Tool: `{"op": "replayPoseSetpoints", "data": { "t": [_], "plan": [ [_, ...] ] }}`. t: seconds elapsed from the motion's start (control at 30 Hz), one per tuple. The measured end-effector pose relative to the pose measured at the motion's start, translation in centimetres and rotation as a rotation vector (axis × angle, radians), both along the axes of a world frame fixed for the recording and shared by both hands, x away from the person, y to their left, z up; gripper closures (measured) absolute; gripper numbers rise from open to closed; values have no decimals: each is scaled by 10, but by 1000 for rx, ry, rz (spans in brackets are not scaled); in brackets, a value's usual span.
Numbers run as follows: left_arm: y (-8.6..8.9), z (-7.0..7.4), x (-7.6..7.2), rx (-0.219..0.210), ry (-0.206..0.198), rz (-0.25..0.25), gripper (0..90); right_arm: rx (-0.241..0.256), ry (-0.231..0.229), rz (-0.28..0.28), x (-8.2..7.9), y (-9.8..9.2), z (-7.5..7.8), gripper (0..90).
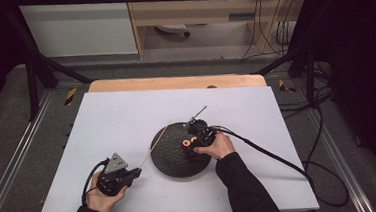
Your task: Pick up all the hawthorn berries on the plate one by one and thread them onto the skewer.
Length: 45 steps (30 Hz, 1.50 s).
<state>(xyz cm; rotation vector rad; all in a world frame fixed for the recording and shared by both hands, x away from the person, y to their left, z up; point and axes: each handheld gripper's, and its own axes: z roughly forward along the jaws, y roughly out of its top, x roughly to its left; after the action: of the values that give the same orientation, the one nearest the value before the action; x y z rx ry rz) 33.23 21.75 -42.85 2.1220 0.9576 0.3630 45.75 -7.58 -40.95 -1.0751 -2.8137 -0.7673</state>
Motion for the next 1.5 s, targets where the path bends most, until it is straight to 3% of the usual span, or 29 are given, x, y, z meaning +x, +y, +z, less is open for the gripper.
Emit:
{"op": "replayPoseSetpoints", "data": {
  "t": [0.23,0.5,1.07,1.17,1.3,1.5],
  "plan": [
    [-1,0,0,2,2,-3,880,-36,6,10,-1,3,2,527],
    [-1,0,0,3,1,-4,880,-87,-17,2,-3,5,3,526],
    [-1,1,-1,3,2,-7,880,-75,-17,15,-3,8,-3,592],
    [-1,1,-1,3,-1,-8,880,-59,-23,9,-4,6,1,593],
    [-1,2,-1,-1,-6,-5,880,0,-30,-12,-7,0,12,594],
    [-2,2,-2,-4,-13,-3,880,113,-62,-96,-11,-16,29,595]
  ]
}}
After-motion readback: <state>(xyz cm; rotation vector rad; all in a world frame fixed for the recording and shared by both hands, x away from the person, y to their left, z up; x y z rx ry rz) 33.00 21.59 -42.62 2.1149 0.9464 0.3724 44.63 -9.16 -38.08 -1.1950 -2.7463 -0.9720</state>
